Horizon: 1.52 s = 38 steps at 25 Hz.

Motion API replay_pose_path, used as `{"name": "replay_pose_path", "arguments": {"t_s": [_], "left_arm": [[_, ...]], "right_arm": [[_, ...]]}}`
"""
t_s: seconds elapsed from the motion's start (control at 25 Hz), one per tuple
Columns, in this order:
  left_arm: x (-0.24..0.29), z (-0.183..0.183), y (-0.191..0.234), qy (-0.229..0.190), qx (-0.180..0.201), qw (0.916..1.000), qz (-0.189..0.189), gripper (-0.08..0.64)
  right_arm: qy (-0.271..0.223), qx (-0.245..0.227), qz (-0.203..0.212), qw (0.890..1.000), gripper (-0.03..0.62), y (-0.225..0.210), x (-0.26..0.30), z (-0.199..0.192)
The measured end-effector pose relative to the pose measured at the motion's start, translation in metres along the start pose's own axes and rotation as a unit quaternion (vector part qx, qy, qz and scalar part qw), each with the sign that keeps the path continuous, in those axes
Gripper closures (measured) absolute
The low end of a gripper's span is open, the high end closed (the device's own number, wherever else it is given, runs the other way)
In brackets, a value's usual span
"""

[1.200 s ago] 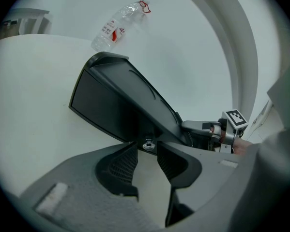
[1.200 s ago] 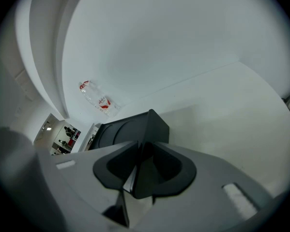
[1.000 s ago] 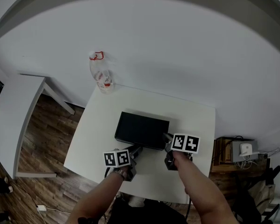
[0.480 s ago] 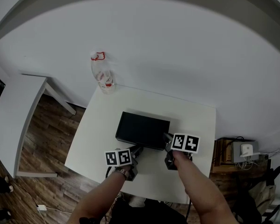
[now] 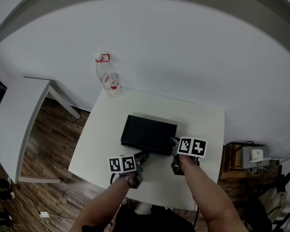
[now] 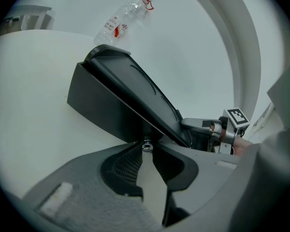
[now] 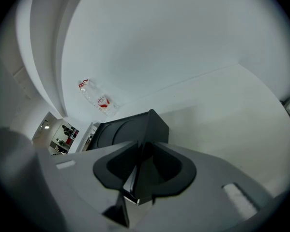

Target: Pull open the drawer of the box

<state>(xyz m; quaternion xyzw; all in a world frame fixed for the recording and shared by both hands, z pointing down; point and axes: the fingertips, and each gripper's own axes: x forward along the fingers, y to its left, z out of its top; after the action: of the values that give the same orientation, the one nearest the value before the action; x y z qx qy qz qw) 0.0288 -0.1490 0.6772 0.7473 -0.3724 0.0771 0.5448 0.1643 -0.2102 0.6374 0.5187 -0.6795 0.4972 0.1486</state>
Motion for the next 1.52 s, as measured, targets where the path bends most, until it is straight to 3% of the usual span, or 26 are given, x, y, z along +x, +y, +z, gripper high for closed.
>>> {"name": "replay_pose_path", "arguments": {"t_s": [1.52], "left_arm": [[-0.046,-0.062,0.001,0.009,-0.025,0.9996,-0.007,0.491]], "right_arm": [[-0.004,-0.004,-0.005,1.0,0.489,-0.001,0.001,0.001]]}}
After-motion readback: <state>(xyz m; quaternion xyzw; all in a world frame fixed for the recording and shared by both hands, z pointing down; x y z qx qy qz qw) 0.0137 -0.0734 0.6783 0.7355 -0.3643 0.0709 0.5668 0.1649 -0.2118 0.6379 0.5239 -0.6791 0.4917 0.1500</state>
